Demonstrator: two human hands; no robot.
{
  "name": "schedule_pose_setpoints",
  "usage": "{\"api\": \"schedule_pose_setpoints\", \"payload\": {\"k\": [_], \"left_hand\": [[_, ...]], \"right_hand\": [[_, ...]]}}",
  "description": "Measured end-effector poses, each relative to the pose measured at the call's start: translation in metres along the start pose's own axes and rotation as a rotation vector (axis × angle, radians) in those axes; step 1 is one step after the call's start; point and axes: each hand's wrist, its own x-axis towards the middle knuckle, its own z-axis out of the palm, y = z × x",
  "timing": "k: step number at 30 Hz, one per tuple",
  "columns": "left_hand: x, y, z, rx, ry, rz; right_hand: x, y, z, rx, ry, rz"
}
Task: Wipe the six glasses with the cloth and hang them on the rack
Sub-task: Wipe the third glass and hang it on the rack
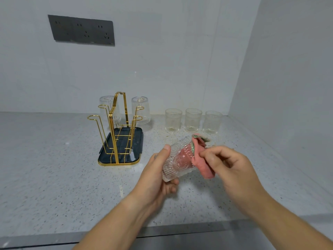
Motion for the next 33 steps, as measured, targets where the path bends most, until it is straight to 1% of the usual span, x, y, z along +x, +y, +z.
{"api": "schedule_pose_setpoints", "payload": {"k": [1,3,5,8,10,13,15,16,17,18,21,23,25,27,28,29,30,31,33], "left_hand": [[0.000,0.000,0.001,-0.003,-0.016,-0.006],[-0.001,0.001,0.004,-0.003,-0.047,-0.023],[-0.001,0.002,0.007,0.010,-0.070,-0.027],[-0.004,0.004,0.010,0.074,-0.053,0.030],[-0.008,0.003,0.010,0.171,-0.050,0.127],[-0.014,-0.004,0.007,0.368,-0.067,0.359],[-0.011,-0.011,-0.001,0.643,-0.044,0.525],[-0.010,-0.013,-0.003,0.754,-0.034,0.575],[-0.009,-0.014,-0.004,0.778,-0.023,0.599],[-0.010,-0.014,-0.001,0.708,-0.016,0.597],[-0.011,-0.006,0.013,0.397,-0.004,0.532],[-0.011,0.002,0.021,0.233,0.037,0.390],[-0.009,0.010,0.020,0.054,0.019,0.116],[-0.010,0.019,0.017,-0.129,-0.102,-0.228],[-0.011,0.023,0.015,-0.177,-0.142,-0.356],[-0.010,0.024,0.013,-0.181,-0.171,-0.422],[-0.010,0.024,0.011,-0.148,-0.196,-0.433],[-0.010,0.022,0.009,-0.094,-0.221,-0.402],[-0.010,0.018,0.009,0.047,-0.231,-0.229]], "right_hand": [[0.002,0.000,0.000,0.001,-0.012,-0.013],[0.005,0.001,-0.002,0.044,-0.043,0.018],[0.008,0.002,-0.002,0.024,-0.093,0.042],[0.006,0.003,0.001,-0.027,-0.183,0.066],[0.007,-0.001,0.003,0.004,-0.194,0.129],[0.012,-0.009,0.003,0.037,-0.221,0.212],[0.018,-0.015,0.000,0.104,-0.198,0.293],[0.021,-0.016,-0.001,0.142,-0.184,0.337],[0.024,-0.017,-0.002,0.156,-0.176,0.363],[0.025,-0.018,-0.002,0.159,-0.174,0.363],[0.024,-0.020,0.002,0.186,-0.170,0.266],[0.018,-0.021,0.006,0.143,-0.200,0.164],[0.013,-0.016,0.008,0.062,-0.207,0.073],[0.009,-0.010,0.008,-0.018,-0.213,0.000],[0.006,-0.007,0.008,-0.048,-0.221,-0.020],[0.004,-0.003,0.007,-0.059,-0.217,-0.027],[0.004,-0.002,0.007,-0.054,-0.205,-0.028],[0.003,-0.002,0.007,-0.045,-0.185,-0.030],[0.004,-0.004,0.008,0.003,-0.135,-0.018]]}}
